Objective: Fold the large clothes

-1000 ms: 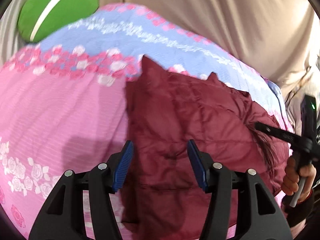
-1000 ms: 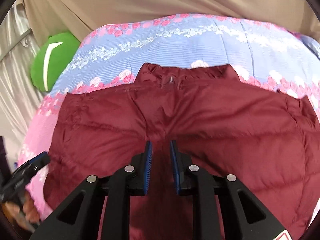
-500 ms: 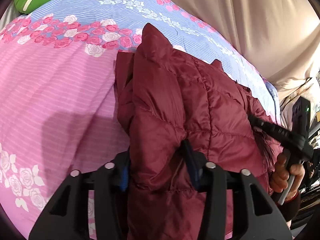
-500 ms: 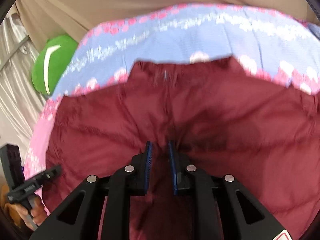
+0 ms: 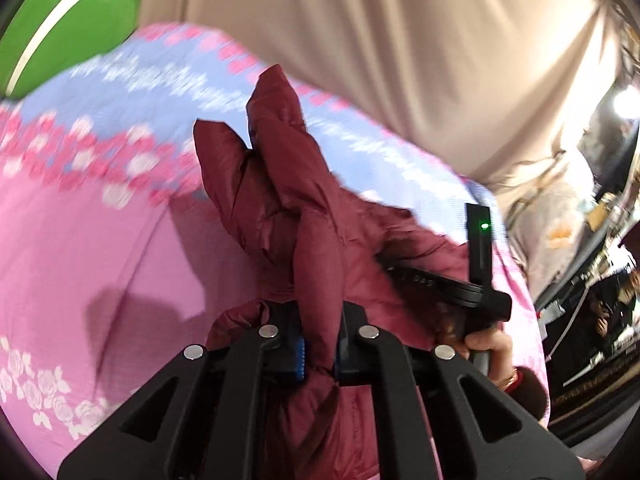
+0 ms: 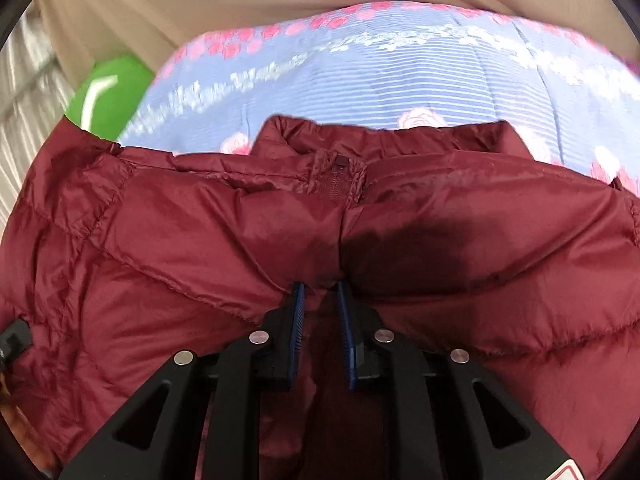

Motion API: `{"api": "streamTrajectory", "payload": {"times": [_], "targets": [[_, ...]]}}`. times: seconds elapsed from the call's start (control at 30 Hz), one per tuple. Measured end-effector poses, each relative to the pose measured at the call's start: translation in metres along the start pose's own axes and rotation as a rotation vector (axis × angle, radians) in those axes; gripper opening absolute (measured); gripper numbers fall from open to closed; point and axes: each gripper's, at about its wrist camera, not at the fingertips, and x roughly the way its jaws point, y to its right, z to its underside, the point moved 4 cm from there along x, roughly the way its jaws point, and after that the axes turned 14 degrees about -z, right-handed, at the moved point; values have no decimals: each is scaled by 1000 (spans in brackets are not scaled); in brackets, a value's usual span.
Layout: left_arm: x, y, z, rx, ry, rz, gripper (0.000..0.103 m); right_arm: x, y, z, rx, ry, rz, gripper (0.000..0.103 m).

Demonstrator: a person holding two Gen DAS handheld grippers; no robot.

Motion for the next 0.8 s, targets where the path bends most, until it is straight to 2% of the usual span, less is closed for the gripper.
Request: {"api": "streamTrajectory", "payload": {"times": [0.07, 0.1, 0.2, 0.33, 0.6, 0.67, 0.73, 0.8], "targets": [[-6, 11, -4, 17, 19, 15, 7, -13, -2, -4, 34, 32, -74, 22], [-10, 18, -5, 27, 29, 24, 7, -19, -5, -9, 30, 47, -74, 22], [-16, 32, -9, 45, 49, 42, 7, -10, -4, -24, 7, 36, 10, 22], [-19, 45, -12, 67, 58, 64, 7, 25, 11, -32, 68, -30, -6, 18], [-9, 76, -11, 112, 43, 91, 7, 46, -20, -35, -88, -9, -16, 22], [-9, 84, -10, 117, 41, 104, 7, 39, -19, -36, -70, 2, -40, 21], [-8, 90, -10, 115, 39, 108, 7, 14, -13, -34, -23, 29, -86, 21], [-8, 93, -10, 109, 35, 104, 7, -24, -5, -28, -1, 55, -68, 21]]}}
